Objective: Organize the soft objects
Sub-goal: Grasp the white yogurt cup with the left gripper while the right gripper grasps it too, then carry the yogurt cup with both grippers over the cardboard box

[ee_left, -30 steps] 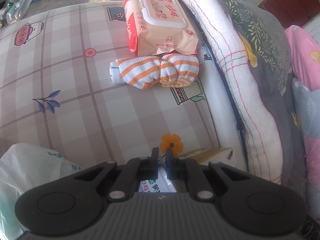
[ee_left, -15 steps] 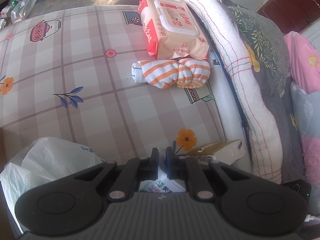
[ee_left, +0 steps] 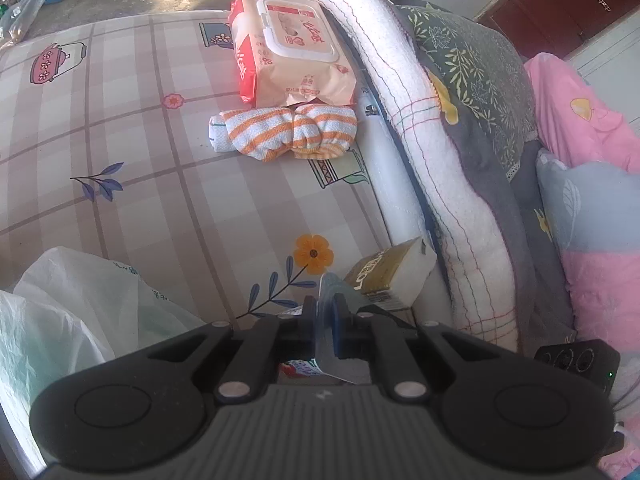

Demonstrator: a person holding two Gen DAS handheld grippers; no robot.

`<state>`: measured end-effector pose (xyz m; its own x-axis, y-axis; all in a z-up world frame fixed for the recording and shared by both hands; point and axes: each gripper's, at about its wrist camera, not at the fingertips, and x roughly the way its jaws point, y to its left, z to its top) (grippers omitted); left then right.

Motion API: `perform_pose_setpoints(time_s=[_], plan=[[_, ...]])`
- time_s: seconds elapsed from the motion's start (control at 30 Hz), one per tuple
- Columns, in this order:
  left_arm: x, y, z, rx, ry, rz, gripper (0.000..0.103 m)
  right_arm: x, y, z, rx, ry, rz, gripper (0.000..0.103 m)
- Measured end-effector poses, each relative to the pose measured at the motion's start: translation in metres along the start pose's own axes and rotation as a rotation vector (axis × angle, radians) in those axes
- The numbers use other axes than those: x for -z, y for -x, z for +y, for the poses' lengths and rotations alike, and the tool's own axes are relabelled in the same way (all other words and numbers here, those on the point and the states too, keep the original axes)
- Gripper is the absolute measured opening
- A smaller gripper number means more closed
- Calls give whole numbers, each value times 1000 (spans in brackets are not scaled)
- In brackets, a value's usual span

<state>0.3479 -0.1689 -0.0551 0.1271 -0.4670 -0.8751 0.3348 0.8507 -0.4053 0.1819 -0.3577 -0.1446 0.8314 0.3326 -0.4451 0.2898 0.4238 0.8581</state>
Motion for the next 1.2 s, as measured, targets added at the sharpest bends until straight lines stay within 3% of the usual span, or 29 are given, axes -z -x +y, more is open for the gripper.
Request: perform_pose_setpoints(time_s=[0.3,0.6,0.87,1.2], plan=[[12,-2,-6,-7,11,15,12,8,12,1,61,52,-23,32],[45,53,-29,42,6,-47,12,23,56,33,20,101,-73,32],[108,136,-19,68,64,-162,12,66,97,85,-87,175,-43,32],[202,222,51,46,252,-301,14,150,95,161,-202,296,119,33]])
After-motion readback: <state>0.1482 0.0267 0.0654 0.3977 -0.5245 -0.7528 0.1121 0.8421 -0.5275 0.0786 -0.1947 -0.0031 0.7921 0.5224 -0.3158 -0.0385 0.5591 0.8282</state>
